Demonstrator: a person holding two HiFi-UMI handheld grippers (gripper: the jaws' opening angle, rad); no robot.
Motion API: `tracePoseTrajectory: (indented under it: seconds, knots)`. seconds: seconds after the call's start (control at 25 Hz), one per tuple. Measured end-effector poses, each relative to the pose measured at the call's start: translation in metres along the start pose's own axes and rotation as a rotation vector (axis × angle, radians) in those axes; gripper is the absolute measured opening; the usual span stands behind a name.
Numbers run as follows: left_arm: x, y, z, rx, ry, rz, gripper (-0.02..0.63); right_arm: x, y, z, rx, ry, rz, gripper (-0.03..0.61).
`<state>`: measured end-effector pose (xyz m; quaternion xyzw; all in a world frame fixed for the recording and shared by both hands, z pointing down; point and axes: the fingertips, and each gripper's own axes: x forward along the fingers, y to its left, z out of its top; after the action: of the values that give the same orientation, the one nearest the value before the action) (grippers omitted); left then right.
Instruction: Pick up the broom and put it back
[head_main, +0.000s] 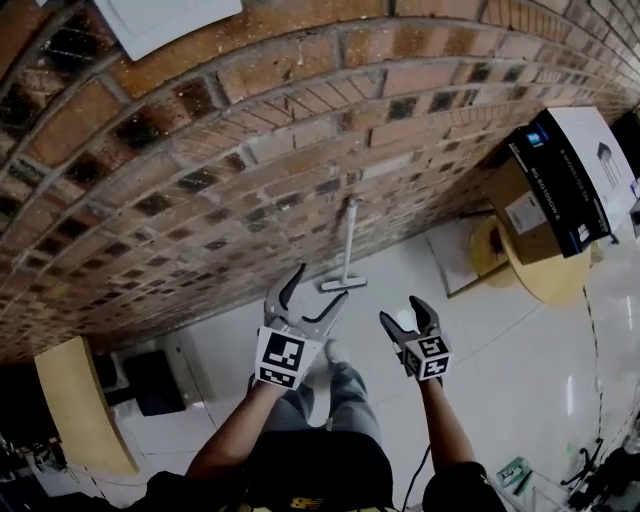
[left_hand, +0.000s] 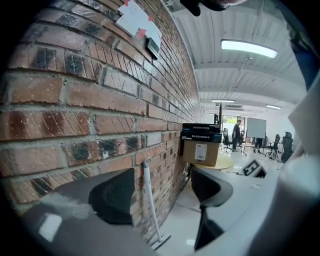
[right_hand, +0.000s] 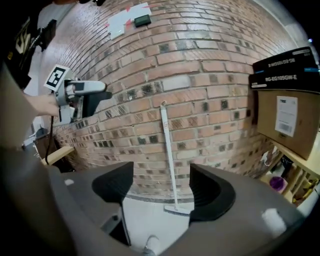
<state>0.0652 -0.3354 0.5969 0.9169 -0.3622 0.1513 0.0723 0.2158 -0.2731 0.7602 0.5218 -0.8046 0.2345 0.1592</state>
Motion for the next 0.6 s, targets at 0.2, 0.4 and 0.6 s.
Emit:
tracePoseTrajectory:
  seconds: [0.2,0.4,0.6]
  knots:
    - [-0.032,0.016,0.000,0.000,-0.002,0.093,0.357,0.075,-0.003,0.036,-0.032,0.002,0.075,0.342]
    - [-0.050,0.047,-0.009,-0.057,0.010,0.186,0.357,0.141,-0.015,0.071,0.070,-0.027,0.072,0.315]
    - [-0.065,0.067,-0.010,-0.096,0.011,0.254,0.356,0.199,-0.020,0.093,-0.060,0.050,0.055,0.278]
